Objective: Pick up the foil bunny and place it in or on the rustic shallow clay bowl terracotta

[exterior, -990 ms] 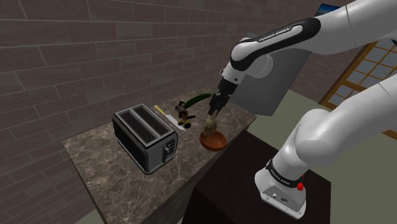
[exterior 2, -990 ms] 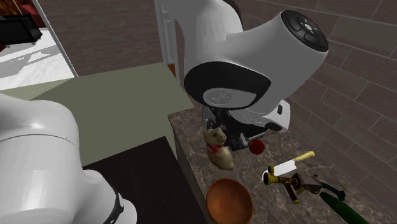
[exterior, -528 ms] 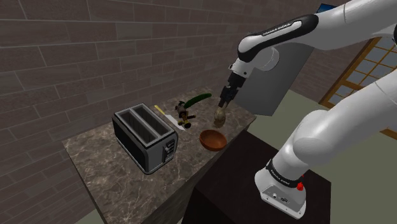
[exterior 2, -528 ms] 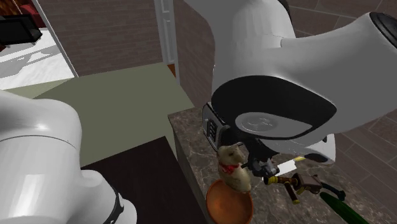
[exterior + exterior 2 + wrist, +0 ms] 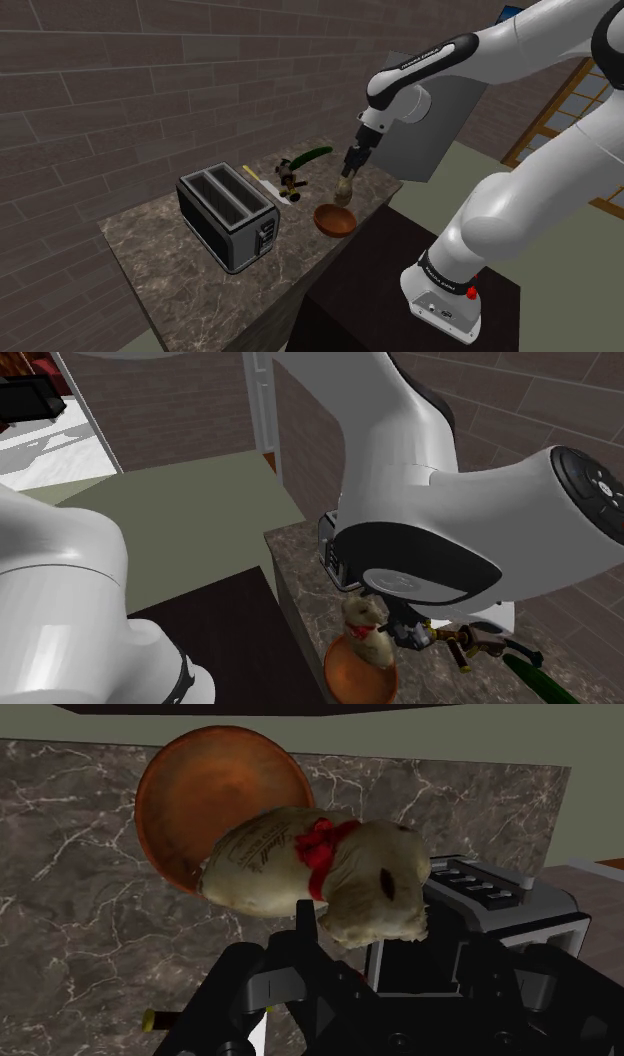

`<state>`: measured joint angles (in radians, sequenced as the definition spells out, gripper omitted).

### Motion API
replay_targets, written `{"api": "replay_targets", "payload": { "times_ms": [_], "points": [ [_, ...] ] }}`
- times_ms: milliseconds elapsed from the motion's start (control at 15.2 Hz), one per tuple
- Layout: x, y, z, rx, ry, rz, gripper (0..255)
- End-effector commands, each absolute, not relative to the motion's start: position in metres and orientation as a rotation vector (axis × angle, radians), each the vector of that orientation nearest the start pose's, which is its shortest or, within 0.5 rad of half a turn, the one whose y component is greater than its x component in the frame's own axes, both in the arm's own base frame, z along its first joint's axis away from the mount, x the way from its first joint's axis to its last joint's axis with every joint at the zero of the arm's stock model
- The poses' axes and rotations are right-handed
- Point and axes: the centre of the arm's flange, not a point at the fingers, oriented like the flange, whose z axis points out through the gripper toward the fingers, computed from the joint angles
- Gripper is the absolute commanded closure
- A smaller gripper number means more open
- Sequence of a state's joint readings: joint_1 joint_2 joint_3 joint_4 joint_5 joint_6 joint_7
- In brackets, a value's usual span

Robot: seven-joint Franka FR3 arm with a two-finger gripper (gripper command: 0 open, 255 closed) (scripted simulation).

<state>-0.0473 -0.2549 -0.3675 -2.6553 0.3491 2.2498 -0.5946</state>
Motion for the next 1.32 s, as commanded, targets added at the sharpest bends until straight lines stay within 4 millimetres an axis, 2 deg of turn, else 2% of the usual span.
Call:
{"api": "replay_targets", "payload": {
  "times_ms": [0,990,1254],
  "points": [
    [0.365,-0.143,0.297,-2.757,0.064,-0.014,255],
    [0.365,-0.143,0.218,-2.757,0.064,-0.014,255],
    [0.365,-0.143,0.214,-2.757,0.064,-0.014,255]
  ]
}}
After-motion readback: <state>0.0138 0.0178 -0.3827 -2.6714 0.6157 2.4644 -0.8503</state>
